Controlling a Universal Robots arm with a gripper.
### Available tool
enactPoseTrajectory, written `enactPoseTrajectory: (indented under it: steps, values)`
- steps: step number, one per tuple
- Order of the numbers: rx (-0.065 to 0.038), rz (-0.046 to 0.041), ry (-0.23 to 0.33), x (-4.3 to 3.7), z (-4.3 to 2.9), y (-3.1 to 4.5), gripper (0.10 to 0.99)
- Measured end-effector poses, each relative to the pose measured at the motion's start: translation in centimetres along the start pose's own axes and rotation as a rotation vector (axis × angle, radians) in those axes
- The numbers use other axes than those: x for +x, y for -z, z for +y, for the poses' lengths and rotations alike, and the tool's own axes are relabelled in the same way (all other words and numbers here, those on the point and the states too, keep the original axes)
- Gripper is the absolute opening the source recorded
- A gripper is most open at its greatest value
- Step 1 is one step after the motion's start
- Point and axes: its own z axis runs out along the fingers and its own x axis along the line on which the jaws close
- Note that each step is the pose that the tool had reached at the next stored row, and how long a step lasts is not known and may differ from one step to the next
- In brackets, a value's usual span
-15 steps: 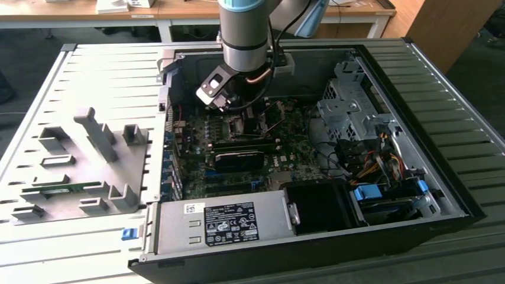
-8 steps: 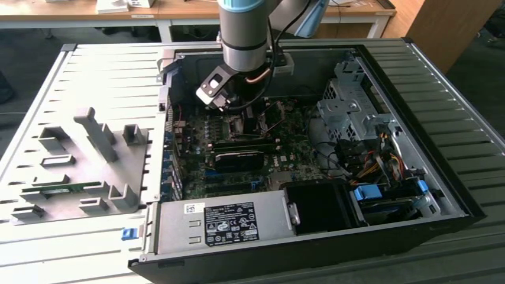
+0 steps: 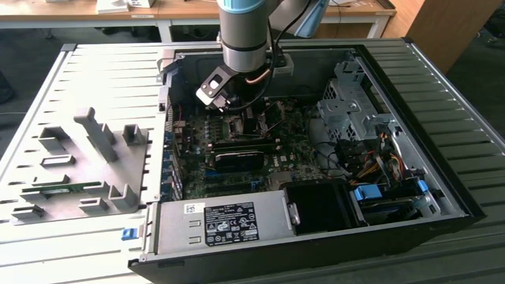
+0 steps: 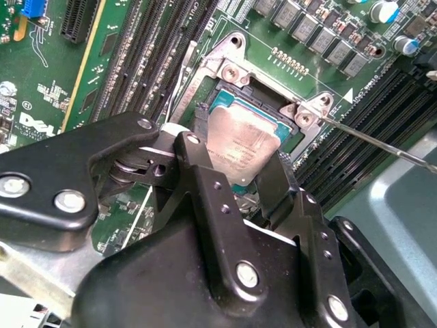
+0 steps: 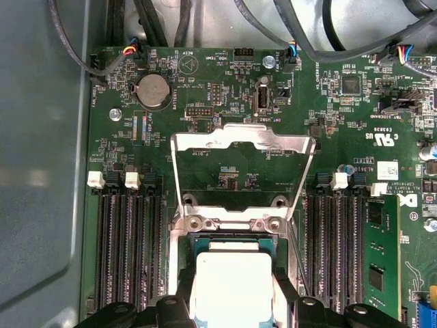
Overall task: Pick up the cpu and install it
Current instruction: 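Place the cpu into insertion slot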
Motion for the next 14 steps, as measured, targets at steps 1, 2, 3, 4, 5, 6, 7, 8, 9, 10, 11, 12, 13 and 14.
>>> enactPoseTrajectory:
  steps: [1,2,3,4,5,6,7,8,9,10,11,12,13,14]
  values:
    - [0.0,0.0,0.0,0.0,0.0,-0.01,0.529]
    - [0.0,0.0001,0.0,0.0,0.0,-0.01,0.529]
    - [0.0,0.0002,0.0,0.01,0.0,-0.02,0.529]
    - [0.0,0.0003,0.0,0.01,0.0,-0.02,0.529]
    - [0.0,0.0003,0.0,0.0,0.0,-0.02,0.529]
    - [0.0,0.0003,0.0,0.0,0.0,-0.02,0.529]
    - [0.0,0.0003,0.0,0.01,0.0,-0.02,0.529]
    - [0.0,0.0003,0.0,0.01,0.0,-0.03,0.529]
    - [0.0,0.0003,0.0,0.0,0.0,-0.03,0.529]
    - [0.0,0.0003,0.0,0.01,0.0,-0.03,0.529]
    - [0.0,0.0004,0.0,0.01,0.0,-0.03,0.529]
    - [0.0,0.0003,0.0,0.01,0.0,-0.03,0.529]
    - [0.0,0.0003,0.0,0.01,0.0,-0.03,0.529]
    - [-0.001,0.0009,0.0,0.02,0.01,-0.05,0.529]
